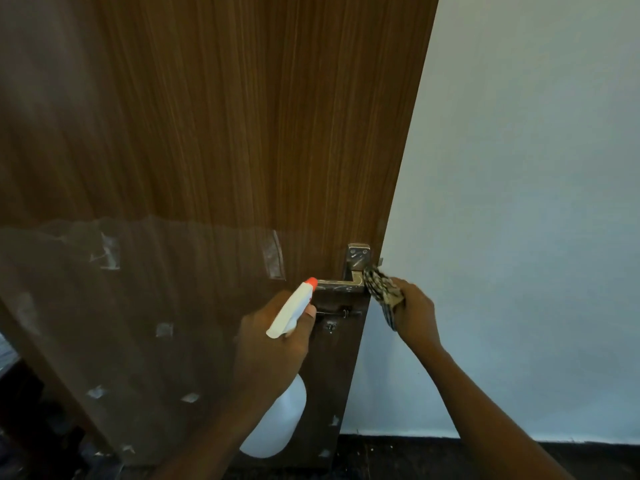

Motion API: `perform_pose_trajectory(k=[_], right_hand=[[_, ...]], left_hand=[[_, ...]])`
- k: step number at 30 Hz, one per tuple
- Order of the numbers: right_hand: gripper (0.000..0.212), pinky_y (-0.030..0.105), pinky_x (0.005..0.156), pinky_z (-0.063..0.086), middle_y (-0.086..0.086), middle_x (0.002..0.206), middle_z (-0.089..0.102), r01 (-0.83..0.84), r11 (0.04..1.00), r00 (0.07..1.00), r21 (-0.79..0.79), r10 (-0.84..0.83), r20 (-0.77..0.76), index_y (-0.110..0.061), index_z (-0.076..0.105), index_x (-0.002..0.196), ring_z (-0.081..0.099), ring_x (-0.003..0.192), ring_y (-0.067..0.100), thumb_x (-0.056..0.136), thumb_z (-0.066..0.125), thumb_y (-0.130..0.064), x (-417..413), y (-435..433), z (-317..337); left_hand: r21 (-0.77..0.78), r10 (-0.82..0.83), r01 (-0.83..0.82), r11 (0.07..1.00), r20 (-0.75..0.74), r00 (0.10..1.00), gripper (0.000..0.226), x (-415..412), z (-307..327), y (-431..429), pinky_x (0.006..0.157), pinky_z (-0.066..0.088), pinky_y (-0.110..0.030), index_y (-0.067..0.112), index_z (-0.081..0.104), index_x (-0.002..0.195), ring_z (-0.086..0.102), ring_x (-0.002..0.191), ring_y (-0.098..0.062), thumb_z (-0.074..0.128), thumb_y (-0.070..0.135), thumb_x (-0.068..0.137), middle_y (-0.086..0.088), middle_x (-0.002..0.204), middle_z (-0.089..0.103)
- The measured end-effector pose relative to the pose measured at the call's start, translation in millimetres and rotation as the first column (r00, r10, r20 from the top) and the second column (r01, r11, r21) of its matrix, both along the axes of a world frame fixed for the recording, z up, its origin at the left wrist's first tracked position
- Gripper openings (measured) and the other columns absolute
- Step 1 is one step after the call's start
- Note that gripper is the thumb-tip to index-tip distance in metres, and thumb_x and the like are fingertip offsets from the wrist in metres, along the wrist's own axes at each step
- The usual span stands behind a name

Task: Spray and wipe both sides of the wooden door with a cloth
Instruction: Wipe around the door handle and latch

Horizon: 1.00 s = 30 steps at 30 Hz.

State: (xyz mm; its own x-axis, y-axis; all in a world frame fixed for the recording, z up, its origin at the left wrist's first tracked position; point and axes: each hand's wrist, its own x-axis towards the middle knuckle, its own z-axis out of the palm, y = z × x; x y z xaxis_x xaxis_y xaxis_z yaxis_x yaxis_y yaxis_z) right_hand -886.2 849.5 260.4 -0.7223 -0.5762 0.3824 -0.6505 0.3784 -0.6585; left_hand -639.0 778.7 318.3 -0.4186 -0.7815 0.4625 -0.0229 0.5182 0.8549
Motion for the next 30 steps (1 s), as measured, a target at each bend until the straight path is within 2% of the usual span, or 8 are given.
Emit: perform_pose_trajectory(k=[2,5,11,18,22,24,26,30], right_hand=[[0.031,0.025,0.087,0.044,0.015,0.119,0.068,0.149,0.987,0.976,-0.054,-0.138,0.171,-0.005,0.062,0.129,0.064,0.105,0.028,0.101,0.051,-0.011,4.2,19.1,-18.2],[0.032,0.029,0.088,0.048,0.015,0.121,0.066,0.264,0.962,0.928,-0.075,-0.232,0.291,-0.006,0.058,0.133,0.06,0.099,0.02,0.103,0.045,-0.01,14.6,38.4,-30.4],[0.032,0.015,0.082,0.046,0.011,0.119,0.065,0.246,0.96,0.939,-0.137,-0.2,0.28,-0.006,0.057,0.132,0.055,0.09,0.009,0.103,0.049,-0.013,25.5,39.9,-15.5],[0.044,0.016,0.095,0.043,0.011,0.132,0.057,0.042,0.992,0.998,-0.12,-0.048,-0.049,-0.011,0.053,0.14,0.057,0.116,0.022,0.096,0.061,-0.009,36.1,-25.4,13.8],[0.047,0.022,0.1,0.047,0.002,0.138,0.056,-0.009,0.999,0.964,0.047,0.021,-0.266,-0.023,0.055,0.139,0.056,0.122,0.026,0.094,0.066,-0.025,44.0,-60.1,13.4],[0.054,0.042,0.092,0.055,0.01,0.133,0.059,-0.053,0.983,0.87,0.177,0.133,-0.475,-0.017,0.061,0.133,0.061,0.113,0.036,0.082,0.08,-0.017,38.1,-55.3,16.3],[0.06,0.045,0.081,0.058,0.014,0.128,0.061,-0.088,0.967,0.808,0.238,0.209,-0.551,-0.012,0.063,0.13,0.062,0.107,0.037,0.074,0.086,-0.013,23.7,-41.7,23.6],[0.045,0.047,0.068,0.061,0.018,0.114,0.064,-0.001,0.999,0.881,0.037,0.018,-0.473,-0.003,0.065,0.121,0.063,0.096,0.037,0.078,0.08,-0.004,-12.0,-16.2,21.9]], left_hand=[[-0.06,0.106,-0.103,0.993,0.037,0.994,0.035,-11.0,-18.0,6.1,0.064,0.048,-0.003,0.032,0.061,0.099,0.064,0.062,-0.005,0.065,0.058,0.076,0.02,0.087,0.064],[0.05,0.184,-0.197,0.979,0.197,0.963,0.037,-25.4,-36.0,20.6,0.064,0.033,0.006,0.033,0.053,0.101,0.048,0.068,0.009,0.075,0.041,0.072,0.021,0.098,0.052],[0.279,0.265,-0.345,0.896,0.286,0.921,0.044,-43.3,-54.0,38.6,0.082,0.044,-0.024,0.012,0.065,0.113,0.049,0.085,-0.005,0.078,0.03,0.074,-0.005,0.116,0.068],[0.222,0.319,-0.332,0.917,0.091,0.943,0.025,-48.2,-52.0,38.0,0.073,0.043,-0.016,0.021,0.059,0.089,0.048,0.065,0.006,0.078,0.014,0.075,0.003,0.087,0.062],[0.208,0.378,-0.393,0.896,0.109,0.919,0.025,-43.7,-58.4,34.4,0.08,0.044,-0.027,0.006,0.07,0.097,0.054,0.071,-0.007,0.078,0.013,0.075,-0.009,0.094,0.071],[0.228,0.392,-0.412,0.882,0.129,0.911,0.03,-41.6,-58.4,32.7,0.082,0.045,-0.03,0.001,0.069,0.1,0.054,0.075,-0.01,0.078,0.012,0.074,-0.015,0.098,0.072],[0.217,0.37,-0.392,0.894,0.136,0.919,0.032,-40.2,-56.2,33.7,0.083,0.046,-0.03,0.001,0.069,0.103,0.055,0.077,-0.009,0.078,0.013,0.074,-0.014,0.1,0.072],[0.261,0.338,-0.355,0.898,0.109,0.935,0.026,-43.0,-46.0,35.2,0.08,0.05,-0.03,0.014,0.067,0.098,0.055,0.07,-0.003,0.078,0.017,0.075,0.0,0.093,0.068]])
